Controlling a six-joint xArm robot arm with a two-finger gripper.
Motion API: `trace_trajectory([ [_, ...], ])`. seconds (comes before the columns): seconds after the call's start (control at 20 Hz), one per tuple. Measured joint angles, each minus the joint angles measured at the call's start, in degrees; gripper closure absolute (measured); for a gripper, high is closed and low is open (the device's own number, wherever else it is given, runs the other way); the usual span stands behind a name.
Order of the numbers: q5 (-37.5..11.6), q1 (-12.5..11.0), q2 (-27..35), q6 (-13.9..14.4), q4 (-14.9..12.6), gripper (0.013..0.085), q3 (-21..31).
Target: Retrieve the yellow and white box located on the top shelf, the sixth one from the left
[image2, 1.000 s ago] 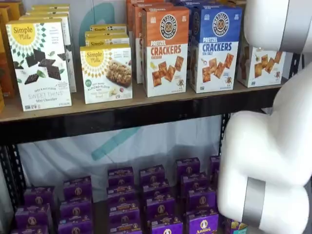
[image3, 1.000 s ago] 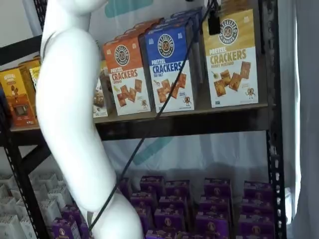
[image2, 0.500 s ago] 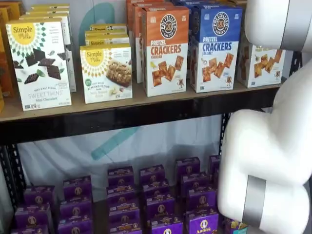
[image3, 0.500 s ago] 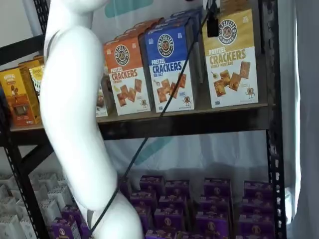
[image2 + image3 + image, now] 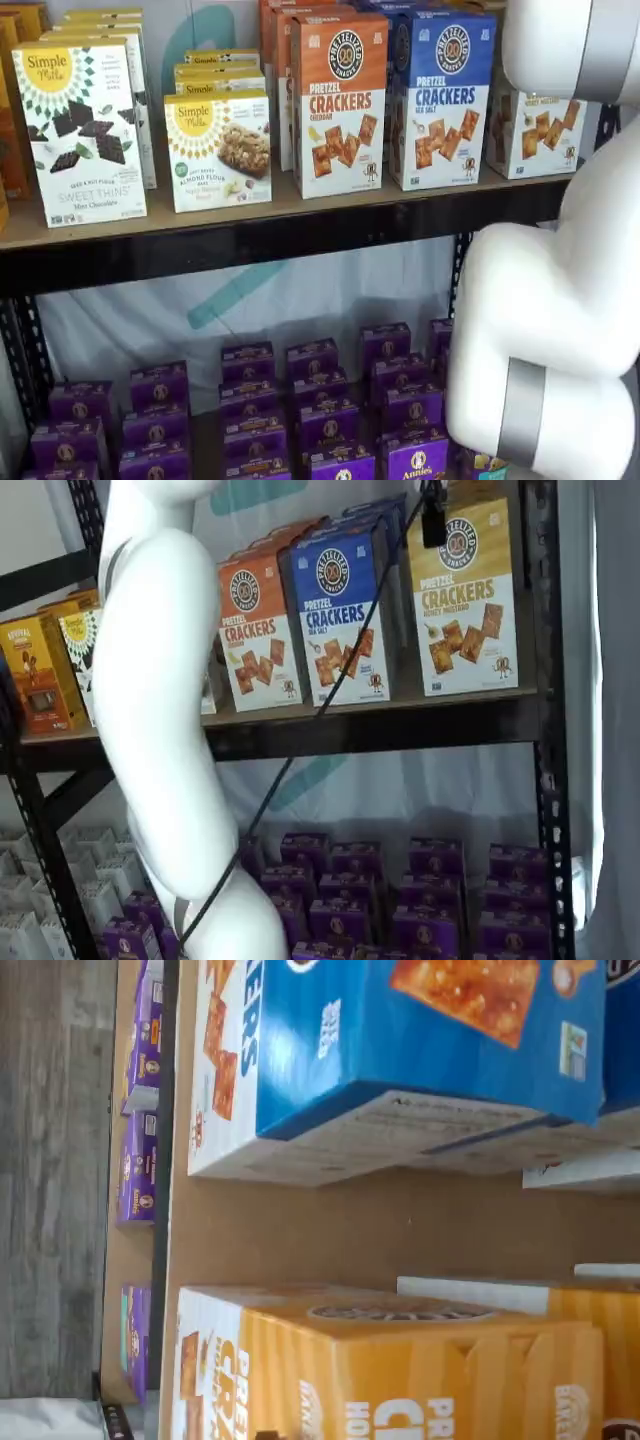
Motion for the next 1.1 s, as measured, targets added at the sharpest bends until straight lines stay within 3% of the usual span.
trace_trajectory([
  [0.35, 0.27, 1.26, 0.95, 0.66, -2.06, 0.013, -0.25],
  [0.65, 7.79, 2.16, 5.46, 1.79, -5.49, 0.013, -7.38],
  [0.95, 12.33, 3.38, 7.9, 2.23, -9.05, 0.013, -11.65],
  [1.1, 12.21, 3.76, 7.54, 2.32, -9.85, 0.013, -11.14],
])
